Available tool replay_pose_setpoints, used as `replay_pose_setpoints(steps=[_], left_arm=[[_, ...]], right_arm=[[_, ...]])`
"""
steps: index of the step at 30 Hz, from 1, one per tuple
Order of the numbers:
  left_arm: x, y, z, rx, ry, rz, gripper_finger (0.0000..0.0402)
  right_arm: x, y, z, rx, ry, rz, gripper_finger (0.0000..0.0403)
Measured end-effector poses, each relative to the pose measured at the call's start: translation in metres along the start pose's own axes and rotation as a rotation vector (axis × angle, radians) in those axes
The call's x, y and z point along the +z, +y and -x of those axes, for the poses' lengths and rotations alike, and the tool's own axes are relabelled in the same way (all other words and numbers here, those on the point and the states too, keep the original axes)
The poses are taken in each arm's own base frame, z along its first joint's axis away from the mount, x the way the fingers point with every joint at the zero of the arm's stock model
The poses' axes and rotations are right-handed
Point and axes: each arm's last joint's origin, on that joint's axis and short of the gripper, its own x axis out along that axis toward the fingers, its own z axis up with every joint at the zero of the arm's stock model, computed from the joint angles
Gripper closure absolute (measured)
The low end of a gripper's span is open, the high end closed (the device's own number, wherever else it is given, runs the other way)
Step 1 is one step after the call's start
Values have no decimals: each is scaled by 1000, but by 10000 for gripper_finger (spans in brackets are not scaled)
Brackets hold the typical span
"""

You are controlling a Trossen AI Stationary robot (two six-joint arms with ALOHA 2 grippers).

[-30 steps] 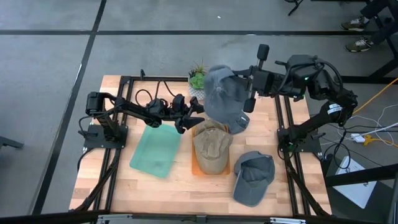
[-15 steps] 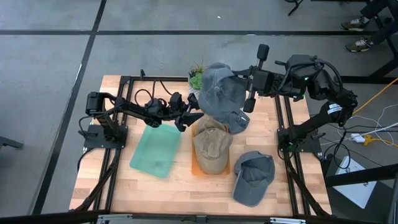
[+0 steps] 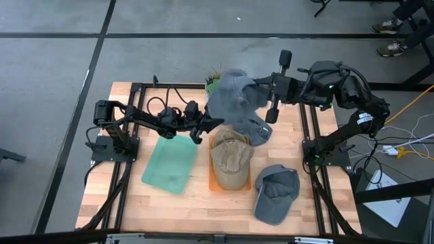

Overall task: Pick & Place hat
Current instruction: Put the top right blue cap into the green bin

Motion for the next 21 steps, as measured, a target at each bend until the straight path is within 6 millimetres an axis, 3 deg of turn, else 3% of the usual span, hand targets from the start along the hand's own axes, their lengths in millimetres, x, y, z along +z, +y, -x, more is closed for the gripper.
replay_pose_setpoints(steps=[8,15,21], left_arm=[[4,4,2,-97,65,71,394],[2,9,3,-126,146,178,395],[-4,12,4,-89,201,156,396]], right_arm=[[-8,4,0,36,76,-35,376],[-22,7,3,-14,251,-32,372],[-27,8,5,-9,295,-81,311]])
